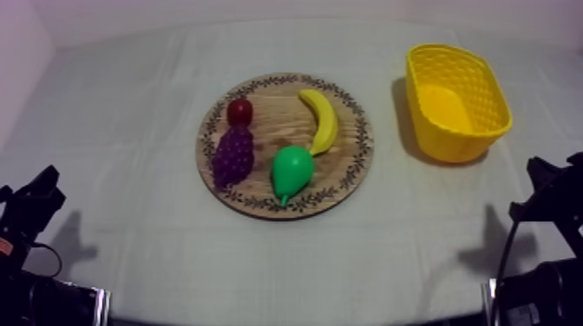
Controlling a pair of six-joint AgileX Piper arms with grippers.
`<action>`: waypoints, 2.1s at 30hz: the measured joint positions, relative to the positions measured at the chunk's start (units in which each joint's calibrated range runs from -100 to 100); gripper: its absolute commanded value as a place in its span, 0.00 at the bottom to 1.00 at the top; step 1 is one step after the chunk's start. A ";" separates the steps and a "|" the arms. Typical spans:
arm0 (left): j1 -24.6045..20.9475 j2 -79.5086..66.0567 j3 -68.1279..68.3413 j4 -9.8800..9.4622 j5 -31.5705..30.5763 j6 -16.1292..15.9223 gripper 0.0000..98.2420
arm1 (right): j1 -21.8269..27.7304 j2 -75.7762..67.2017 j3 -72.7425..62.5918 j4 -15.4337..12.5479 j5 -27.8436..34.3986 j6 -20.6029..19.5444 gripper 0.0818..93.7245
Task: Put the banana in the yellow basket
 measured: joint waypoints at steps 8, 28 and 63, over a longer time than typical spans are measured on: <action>0.00 0.00 0.00 0.00 0.00 0.00 0.00 | 0.00 0.00 0.00 0.00 0.00 0.00 0.00; 0.00 0.00 0.00 0.00 0.00 0.00 0.00 | 0.00 0.00 0.00 0.00 0.00 -0.23 0.00; 0.00 0.00 0.00 0.00 0.00 0.00 0.00 | -20.92 62.64 -90.37 8.62 30.39 -16.88 0.00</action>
